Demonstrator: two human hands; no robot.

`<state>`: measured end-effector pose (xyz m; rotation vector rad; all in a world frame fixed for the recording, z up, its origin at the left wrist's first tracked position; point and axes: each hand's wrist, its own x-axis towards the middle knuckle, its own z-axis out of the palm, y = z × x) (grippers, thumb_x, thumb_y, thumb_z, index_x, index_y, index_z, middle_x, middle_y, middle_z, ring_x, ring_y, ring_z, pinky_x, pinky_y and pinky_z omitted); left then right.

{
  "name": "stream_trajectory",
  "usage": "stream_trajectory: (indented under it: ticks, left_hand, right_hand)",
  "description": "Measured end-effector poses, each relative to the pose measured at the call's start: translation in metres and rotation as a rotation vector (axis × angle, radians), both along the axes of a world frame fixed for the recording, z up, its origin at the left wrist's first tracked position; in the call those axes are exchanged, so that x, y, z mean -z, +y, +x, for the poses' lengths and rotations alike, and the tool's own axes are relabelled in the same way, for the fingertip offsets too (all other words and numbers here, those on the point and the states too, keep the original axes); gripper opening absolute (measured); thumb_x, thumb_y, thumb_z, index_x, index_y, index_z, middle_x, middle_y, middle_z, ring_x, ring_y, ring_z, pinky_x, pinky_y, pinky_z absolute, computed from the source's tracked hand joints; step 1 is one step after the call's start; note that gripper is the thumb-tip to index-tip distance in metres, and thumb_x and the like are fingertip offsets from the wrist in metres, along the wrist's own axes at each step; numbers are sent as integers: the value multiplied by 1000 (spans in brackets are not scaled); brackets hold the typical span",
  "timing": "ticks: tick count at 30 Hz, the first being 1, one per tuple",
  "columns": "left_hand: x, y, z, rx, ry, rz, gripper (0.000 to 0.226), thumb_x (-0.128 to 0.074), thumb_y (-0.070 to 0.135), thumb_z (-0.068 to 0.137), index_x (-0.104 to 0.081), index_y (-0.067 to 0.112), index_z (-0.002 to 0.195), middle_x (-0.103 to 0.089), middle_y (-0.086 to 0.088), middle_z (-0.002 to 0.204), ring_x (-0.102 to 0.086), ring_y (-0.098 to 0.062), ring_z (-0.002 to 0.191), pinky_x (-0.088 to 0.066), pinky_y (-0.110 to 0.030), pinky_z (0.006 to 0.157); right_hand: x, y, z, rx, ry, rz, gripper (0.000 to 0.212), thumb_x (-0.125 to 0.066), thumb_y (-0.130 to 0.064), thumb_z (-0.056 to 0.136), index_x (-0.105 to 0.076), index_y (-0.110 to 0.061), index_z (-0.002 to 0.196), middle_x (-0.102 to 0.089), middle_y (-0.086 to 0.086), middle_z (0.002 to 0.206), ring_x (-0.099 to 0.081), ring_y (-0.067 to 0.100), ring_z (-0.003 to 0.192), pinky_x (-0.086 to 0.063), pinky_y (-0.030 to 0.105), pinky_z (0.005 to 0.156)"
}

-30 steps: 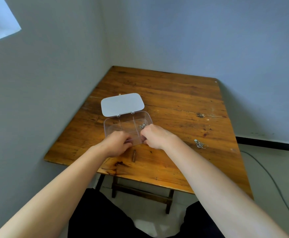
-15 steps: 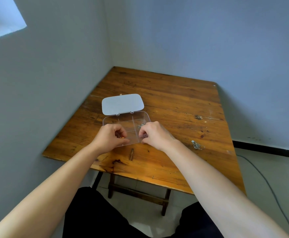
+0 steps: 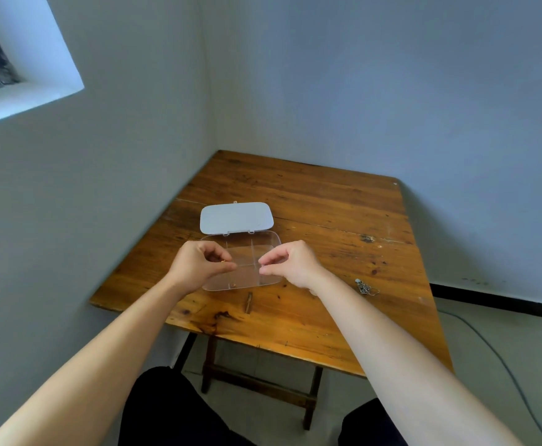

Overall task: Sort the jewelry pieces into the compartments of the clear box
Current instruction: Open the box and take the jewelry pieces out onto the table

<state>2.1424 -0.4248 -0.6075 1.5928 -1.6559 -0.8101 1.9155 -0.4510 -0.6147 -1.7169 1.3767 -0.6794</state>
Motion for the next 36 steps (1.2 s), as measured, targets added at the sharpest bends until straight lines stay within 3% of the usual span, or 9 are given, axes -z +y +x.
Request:
stream_trajectory:
  ticks: [2, 6, 16, 21, 29, 36]
  left_hand:
    - [-5, 2, 1, -91, 79, -34, 14, -88, 22, 69, -74, 22, 72, -72, 8, 71, -65, -4, 65, -51, -18, 57]
    - [-22, 2, -2, -189, 206, -118, 13, -87, 20, 71, -74, 20, 75, -73, 5, 75, -68, -6, 68, -55, -21, 60]
    - [-87, -18, -69, -56, 553, -257, 7, -81, 15, 78, -77, 19, 82, -74, 3, 77, -68, -10, 70, -55, -19, 67]
    - [-93, -35, -119, -6, 673, -217, 13, -77, 7, 82, -75, 18, 88, -75, -6, 90, -71, -17, 84, -58, -30, 81]
    - [-73, -65, -185, 55, 680, -120, 16, -69, -4, 86, -71, 10, 91, -72, -6, 89, -69, -19, 84, -59, -29, 81]
    - [-64, -90, -209, 90, 572, -172, 19, -68, -2, 87, -71, 17, 88, -72, -3, 83, -68, -13, 74, -59, -26, 74]
  right_hand:
    - [-4, 2, -2, 87, -152, 42, 14, -85, -22, 78, -77, -32, 83, -75, -12, 91, -67, 5, 90, -52, 19, 69]
    - [-26, 1, -10, 215, -440, 69, 24, -81, -13, 81, -74, -23, 102, -76, -4, 98, -70, 13, 92, -55, 21, 72]
    - [-121, 8, -72, 276, -832, -119, 24, -72, -6, 90, -69, -16, 112, -72, 9, 105, -73, 21, 101, -58, 34, 88]
    - [-131, 10, -113, 337, -846, -185, 26, -71, -4, 89, -68, -12, 114, -70, 12, 106, -73, 24, 102, -57, 36, 91]
    - [-100, -4, -158, 461, -793, -170, 25, -70, 0, 89, -67, -13, 110, -67, 10, 99, -70, 30, 107, -56, 38, 95]
    - [-72, -23, -175, 506, -786, -140, 23, -70, -3, 90, -69, -20, 106, -70, 8, 100, -73, 21, 99, -59, 30, 85]
